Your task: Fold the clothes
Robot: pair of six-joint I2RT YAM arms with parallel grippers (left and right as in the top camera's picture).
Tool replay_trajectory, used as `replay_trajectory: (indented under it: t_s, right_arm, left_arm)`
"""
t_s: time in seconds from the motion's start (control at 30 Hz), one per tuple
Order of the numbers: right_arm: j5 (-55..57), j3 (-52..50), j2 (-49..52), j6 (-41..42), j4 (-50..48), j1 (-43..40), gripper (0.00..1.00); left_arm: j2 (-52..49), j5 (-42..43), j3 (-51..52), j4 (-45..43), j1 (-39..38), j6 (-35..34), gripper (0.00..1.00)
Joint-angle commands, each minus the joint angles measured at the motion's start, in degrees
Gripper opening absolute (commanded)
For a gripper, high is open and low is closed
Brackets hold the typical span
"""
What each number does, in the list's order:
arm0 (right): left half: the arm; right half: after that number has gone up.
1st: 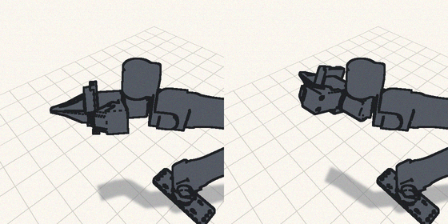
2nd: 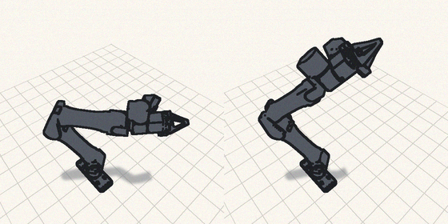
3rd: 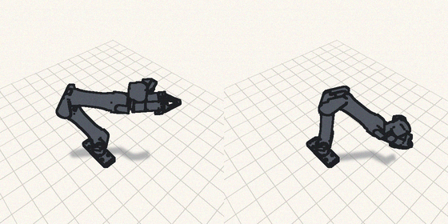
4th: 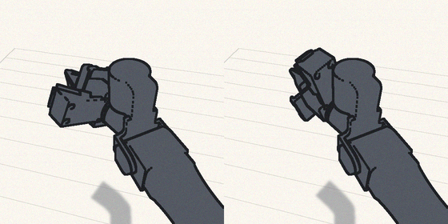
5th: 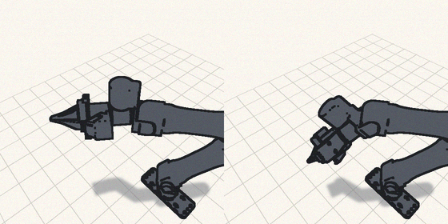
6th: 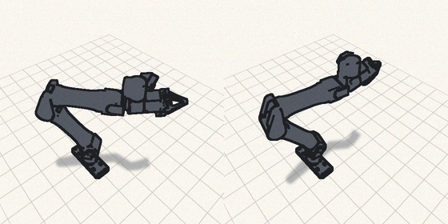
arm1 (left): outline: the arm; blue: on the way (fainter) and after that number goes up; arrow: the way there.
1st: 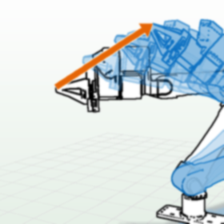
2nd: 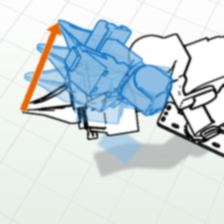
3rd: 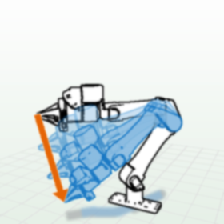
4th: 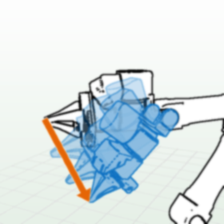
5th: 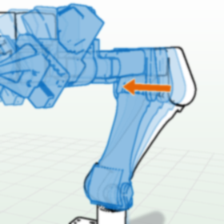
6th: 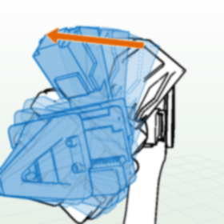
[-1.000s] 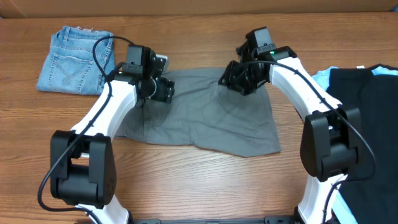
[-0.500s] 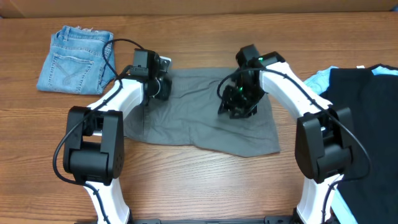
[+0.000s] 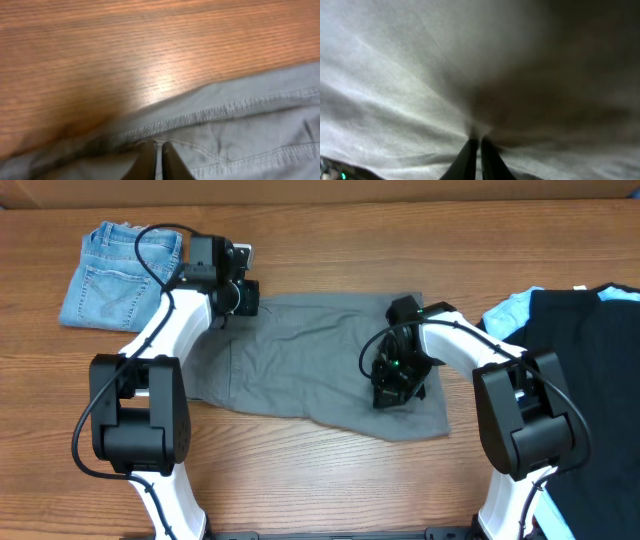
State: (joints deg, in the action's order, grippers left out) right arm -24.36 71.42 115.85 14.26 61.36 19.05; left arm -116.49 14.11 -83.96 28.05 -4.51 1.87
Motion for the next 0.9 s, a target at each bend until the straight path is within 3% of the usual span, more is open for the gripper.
replay_trajectory:
  t_s: [0.0, 0.13, 0.23, 0.47, 0.6, 0.87]
  right_arm:
    - [4.7, -2.6, 0.7, -0.9, -0.5, 0.3, 0.07]
    - [5.2, -0.5, -3.4, -1.3, -1.1, 0.3, 0.08]
    - [5.0, 1.2, -6.0, -1.2, -1.1, 0.3, 0.09]
    - [2.7, 1.7, -6.8, -1.2, -1.7, 0.5, 0.13]
    - [0.2, 1.7, -6.6, -1.2, -3.2, 1.9, 0.13]
    - [-0.1, -0.4, -6.4, -3.2, -0.1, 6.8, 0.14]
  left_arm:
    - [-0.5, 4.8, -5.7, 5.8, -0.6, 6.0, 0.13]
    - [-0.5, 10.7, -9.5, 16.1, -1.8, 12.4, 0.15]
    - [-0.5, 13.8, -8.7, 21.0, -3.6, 16.6, 0.10]
    - [-0.8, 14.7, -0.6, 16.2, -8.5, 23.9, 0.04]
    - [-1.9, 13.4, 3.8, 7.5, -10.3, 23.2, 0.04]
    - [-9.7, 0.6, 4.3, -5.9, -9.8, 8.6, 0.04]
